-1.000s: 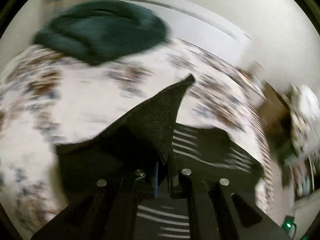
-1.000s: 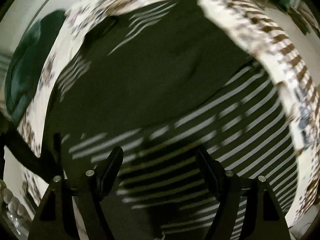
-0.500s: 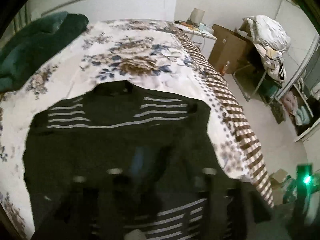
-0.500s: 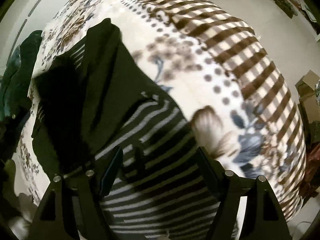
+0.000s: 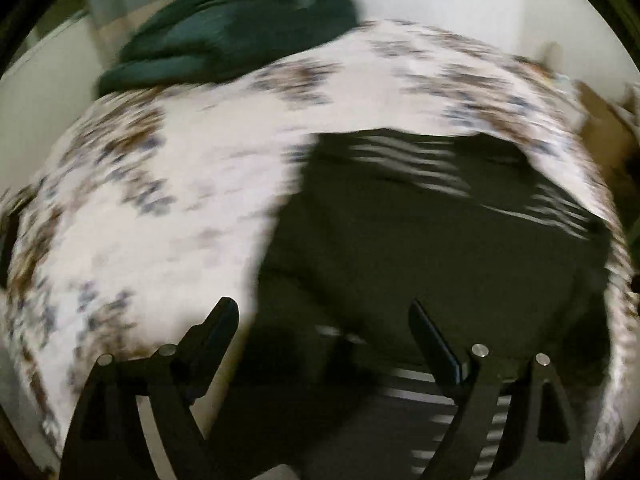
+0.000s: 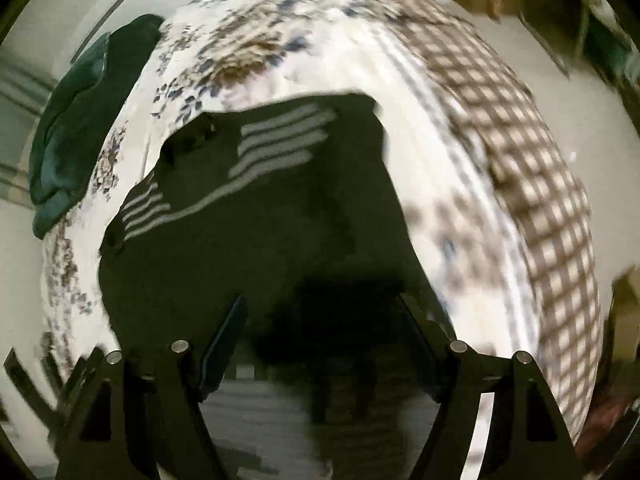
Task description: Fold small clothes
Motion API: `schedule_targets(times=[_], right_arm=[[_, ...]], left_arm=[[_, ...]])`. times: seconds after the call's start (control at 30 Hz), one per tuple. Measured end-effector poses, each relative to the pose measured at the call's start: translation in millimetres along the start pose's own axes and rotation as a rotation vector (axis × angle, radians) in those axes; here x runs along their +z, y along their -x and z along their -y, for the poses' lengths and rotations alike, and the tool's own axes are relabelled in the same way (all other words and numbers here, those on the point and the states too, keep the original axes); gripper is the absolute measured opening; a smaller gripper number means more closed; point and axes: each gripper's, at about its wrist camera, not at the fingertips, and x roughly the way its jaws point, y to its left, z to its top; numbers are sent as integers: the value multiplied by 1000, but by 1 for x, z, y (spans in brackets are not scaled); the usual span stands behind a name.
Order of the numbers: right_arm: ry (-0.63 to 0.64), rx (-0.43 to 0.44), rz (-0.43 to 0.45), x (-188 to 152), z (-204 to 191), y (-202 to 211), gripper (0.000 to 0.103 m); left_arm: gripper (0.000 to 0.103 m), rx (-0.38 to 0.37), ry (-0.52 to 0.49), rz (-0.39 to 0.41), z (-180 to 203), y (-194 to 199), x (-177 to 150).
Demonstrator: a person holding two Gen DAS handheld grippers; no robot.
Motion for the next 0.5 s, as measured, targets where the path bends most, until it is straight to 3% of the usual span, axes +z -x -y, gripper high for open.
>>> schedule_targets(times=[0.13, 0.23, 0.4, 0.5], right_arm=[[156, -49, 30, 26, -51, -15, 77], [218, -123, -17, 32, -69, -45, 77], [282, -306, -118, 2, -46, -75, 75], [204, -344, -224, -30, -6, -71, 75]], left_arm=[[87, 84, 87, -27, -35, -24, 9], [87, 120, 114, -31, -42, -36, 16], [87, 123, 107, -31, -40, -41, 23], [87, 116, 77, -31, -39, -42, 21]])
